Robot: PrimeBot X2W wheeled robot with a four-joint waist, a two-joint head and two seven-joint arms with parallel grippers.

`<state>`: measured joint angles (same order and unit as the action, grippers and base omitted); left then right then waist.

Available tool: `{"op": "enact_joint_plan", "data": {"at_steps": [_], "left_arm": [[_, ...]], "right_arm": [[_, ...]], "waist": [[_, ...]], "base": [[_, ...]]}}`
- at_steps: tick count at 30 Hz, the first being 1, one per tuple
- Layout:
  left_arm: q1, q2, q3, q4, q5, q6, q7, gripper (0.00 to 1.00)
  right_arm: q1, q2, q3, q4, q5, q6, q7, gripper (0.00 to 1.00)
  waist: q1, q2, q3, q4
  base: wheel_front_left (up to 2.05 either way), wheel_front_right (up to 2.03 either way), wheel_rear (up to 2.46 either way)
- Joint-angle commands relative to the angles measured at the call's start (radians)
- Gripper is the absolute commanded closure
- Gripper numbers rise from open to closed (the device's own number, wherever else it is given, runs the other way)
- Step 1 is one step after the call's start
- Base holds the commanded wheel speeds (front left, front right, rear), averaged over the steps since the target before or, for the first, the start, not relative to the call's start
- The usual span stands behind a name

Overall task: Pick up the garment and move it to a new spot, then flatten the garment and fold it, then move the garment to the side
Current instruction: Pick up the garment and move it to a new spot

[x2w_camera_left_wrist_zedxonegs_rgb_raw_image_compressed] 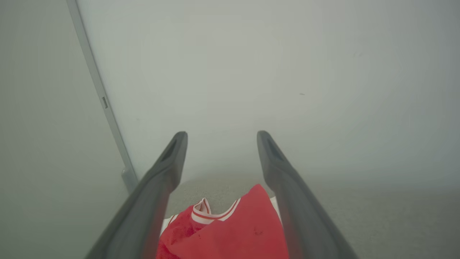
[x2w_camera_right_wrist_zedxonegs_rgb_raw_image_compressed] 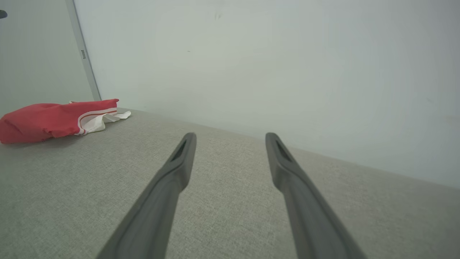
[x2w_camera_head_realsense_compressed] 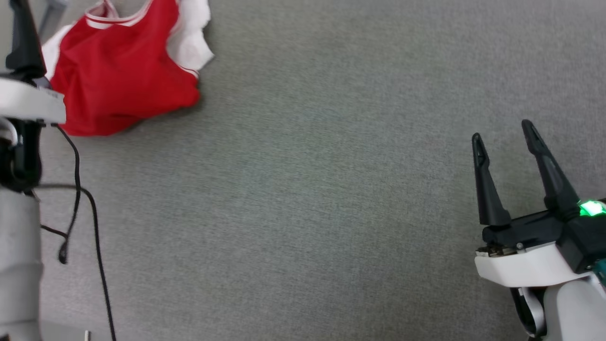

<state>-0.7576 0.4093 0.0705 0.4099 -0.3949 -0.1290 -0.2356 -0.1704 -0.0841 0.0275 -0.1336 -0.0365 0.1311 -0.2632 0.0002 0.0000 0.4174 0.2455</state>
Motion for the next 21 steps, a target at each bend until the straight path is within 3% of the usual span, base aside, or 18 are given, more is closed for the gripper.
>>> {"op": "enact_joint_plan", "data": {"at_steps": [1,11,12,17,21], "left_arm": [[-0.041,0.029,-0.043,0.03,-0.042,0.0,0.047,0.0],[-0.221,0.23,-0.33,0.178,-0.335,0.0,0.546,0.0],[-0.221,0.23,-0.33,0.178,-0.335,0.0,0.546,0.0],[-0.262,0.277,-0.431,0.225,-0.414,0.0,0.74,0.0],[-0.265,0.27,-0.487,0.278,-0.474,0.0,0.838,0.0]], "right_arm": [[-0.02,-0.008,-0.005,-0.013,-0.004,-0.001,-0.002,0.0],[-0.045,-0.024,-0.021,-0.063,-0.018,-0.001,-0.002,0.0],[-0.045,-0.024,-0.021,-0.063,-0.018,-0.001,-0.002,0.0],[-0.059,-0.033,-0.025,-0.078,-0.023,-0.001,-0.002,0.0],[-0.064,-0.037,-0.024,-0.085,-0.027,-0.001,-0.002,0.0]], "waist": [[-0.0002,0.0,0.042,-0.034],[-0.0002,0.0,0.138,-0.067],[-0.0002,0.0,0.138,-0.067],[-0.0002,0.0,0.179,-0.075],[-0.0002,0.0,0.202,-0.079]], "base": [[0.0,0.0,0.0],[0.0,0.0,0.0],[0.0,0.0,0.0],[0.0,0.0,0.0],[0.0,0.0,0.0]]}}
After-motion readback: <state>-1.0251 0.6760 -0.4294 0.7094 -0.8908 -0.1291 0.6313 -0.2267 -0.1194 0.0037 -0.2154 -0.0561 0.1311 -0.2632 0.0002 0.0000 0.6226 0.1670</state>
